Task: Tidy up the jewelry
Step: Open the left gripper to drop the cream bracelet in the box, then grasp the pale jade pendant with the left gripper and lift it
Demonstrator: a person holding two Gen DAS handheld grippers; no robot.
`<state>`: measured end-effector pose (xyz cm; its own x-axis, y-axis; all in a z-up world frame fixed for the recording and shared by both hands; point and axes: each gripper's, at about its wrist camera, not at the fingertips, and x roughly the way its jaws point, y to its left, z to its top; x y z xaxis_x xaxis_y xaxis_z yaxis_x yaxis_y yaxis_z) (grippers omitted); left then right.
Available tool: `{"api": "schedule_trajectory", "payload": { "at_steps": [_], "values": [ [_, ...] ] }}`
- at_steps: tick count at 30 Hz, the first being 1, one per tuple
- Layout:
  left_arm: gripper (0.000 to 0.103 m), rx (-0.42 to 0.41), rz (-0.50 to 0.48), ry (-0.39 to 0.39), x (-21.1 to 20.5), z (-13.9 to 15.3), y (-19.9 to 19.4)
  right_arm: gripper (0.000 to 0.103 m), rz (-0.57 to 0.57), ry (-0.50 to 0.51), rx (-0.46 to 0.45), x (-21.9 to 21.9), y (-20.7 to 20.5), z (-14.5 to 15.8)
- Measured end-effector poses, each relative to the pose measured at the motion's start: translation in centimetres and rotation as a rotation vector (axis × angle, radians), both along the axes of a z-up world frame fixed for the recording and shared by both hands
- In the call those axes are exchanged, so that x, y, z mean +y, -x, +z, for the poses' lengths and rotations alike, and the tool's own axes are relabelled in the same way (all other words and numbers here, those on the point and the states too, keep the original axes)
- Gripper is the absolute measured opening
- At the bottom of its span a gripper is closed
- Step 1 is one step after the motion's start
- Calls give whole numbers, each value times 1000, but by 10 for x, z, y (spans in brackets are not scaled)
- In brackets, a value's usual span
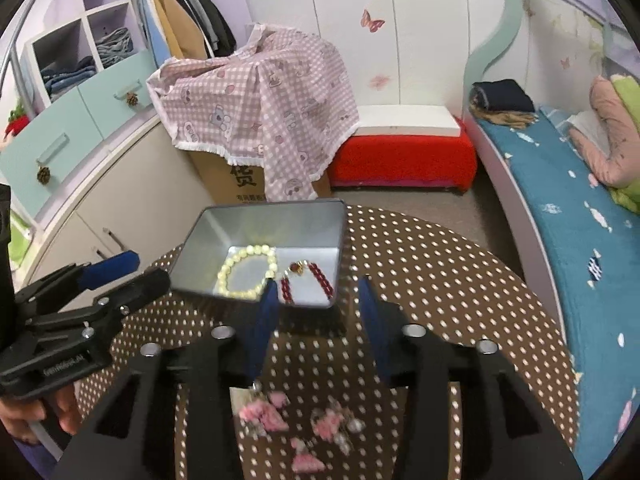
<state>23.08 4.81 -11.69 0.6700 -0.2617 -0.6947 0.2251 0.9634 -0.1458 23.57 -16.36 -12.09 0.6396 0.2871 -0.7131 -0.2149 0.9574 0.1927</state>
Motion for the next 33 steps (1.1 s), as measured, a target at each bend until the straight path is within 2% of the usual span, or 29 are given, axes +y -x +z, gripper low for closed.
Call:
{"api": "schedule_trajectory", "payload": {
  "at_steps": [7,11,18,23,33],
  "values": [
    [60,7,-54,-30,-6,-19,35,48,-35,42,-14,-25,46,-14],
    [60,58,-121,-16,-11,-41,49,49,-54,48,1,-38,69,-30],
    [60,132,-154,-5,-23,-74,56,52,-59,45,30,-45,87,-50],
    [60,120,-159,-54,-33,-79,54,53,-59,40,34,-45,95,-56],
    [60,87,-152,-98,-44,-82,43,53,-68,48,32,-48,94,-58]
  ]
}}
